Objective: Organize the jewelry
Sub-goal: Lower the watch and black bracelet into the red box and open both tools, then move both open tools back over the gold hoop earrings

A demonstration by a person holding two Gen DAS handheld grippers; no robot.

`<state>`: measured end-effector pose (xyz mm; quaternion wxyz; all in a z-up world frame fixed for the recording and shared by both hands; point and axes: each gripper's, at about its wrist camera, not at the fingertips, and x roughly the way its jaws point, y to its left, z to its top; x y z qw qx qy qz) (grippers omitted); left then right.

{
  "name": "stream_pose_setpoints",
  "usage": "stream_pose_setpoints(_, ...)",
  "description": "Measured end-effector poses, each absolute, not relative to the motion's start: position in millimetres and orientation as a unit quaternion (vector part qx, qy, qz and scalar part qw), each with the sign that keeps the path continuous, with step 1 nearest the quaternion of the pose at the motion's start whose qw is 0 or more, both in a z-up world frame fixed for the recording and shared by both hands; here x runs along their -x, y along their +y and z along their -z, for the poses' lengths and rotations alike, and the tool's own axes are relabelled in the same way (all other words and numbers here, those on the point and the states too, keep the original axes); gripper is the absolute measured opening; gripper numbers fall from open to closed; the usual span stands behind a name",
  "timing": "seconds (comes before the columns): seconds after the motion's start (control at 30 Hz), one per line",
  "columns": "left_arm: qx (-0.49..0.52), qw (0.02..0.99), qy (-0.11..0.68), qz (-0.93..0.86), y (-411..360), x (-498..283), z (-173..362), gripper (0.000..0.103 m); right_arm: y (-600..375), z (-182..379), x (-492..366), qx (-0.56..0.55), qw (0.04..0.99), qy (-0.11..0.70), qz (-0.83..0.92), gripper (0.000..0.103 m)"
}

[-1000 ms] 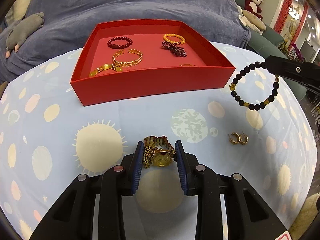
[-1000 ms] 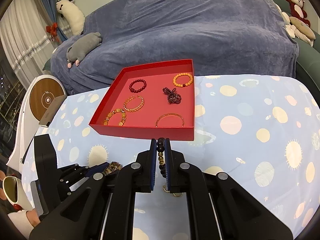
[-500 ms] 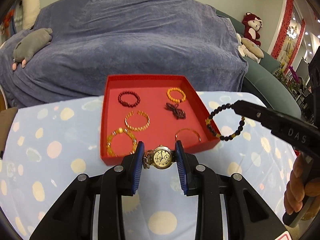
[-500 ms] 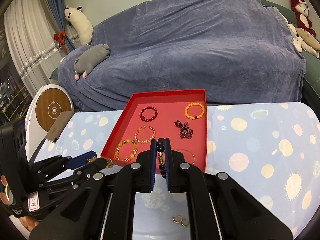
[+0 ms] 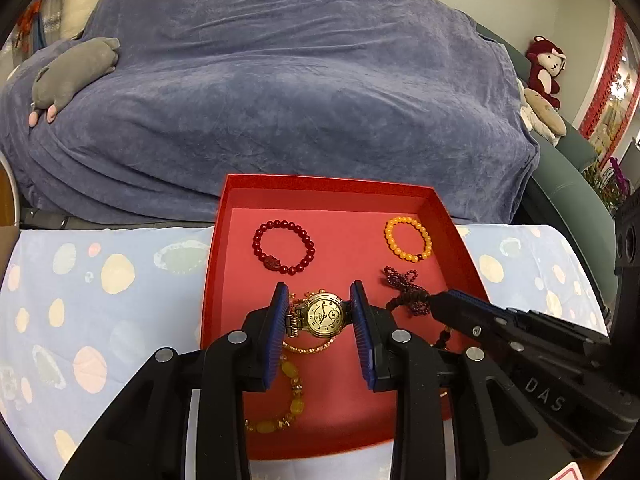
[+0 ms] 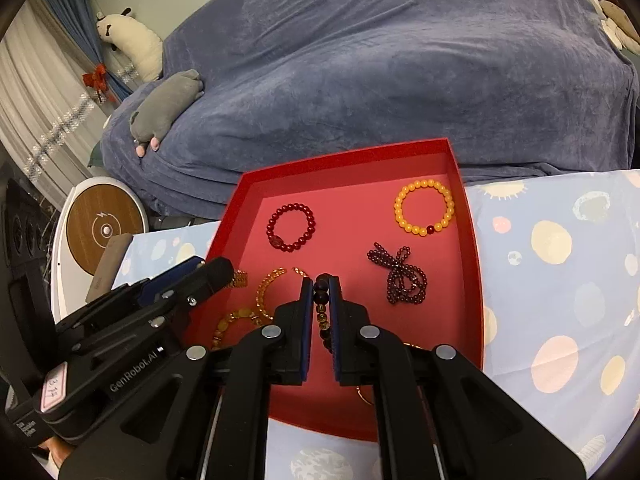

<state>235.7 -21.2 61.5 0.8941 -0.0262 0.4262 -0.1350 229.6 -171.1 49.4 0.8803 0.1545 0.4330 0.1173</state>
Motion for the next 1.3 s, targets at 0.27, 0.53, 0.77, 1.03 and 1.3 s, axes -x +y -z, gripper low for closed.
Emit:
stream_pose_setpoints(0.27, 0.019, 0.9, 0.426, 0.088, -16.6, -246.3, -50.4, 0.048, -177.2, -42.2, -219.3, -0.096, 0.9, 0.421, -0.059, 0.031)
stream_pose_setpoints(0.53, 0.009, 0.909, 0.409, 0.084, -0.3, -200.4, -68.7, 0.051, -194.7, -79.7, -162.8, -0.072, 0.915, 0.392, -0.06, 0.038)
stream_pose_setpoints(0.77, -0.003, 0.907, 0.413, 0.082, 15.6, -133.0, -73.0, 0.051, -203.8, -84.6, -95.0, -0.065, 0.918, 0.388, -0.052, 0.039)
stream_pose_setpoints(1.03, -0.003, 0.896, 0.437, 0.078, 23.0, -77.2, -51.6, 0.051, -201.6, -56.7, -44.2, -0.075, 0.904, 0.418, -0.047, 0.039)
stream_pose_setpoints(1.3, 0.003, 0.889, 0.451, 0.073, 20.0, -65.3, -30.0, 0.051, -188.0, -33.3, -28.9, -0.054, 0.901, 0.427, -0.043, 0.039)
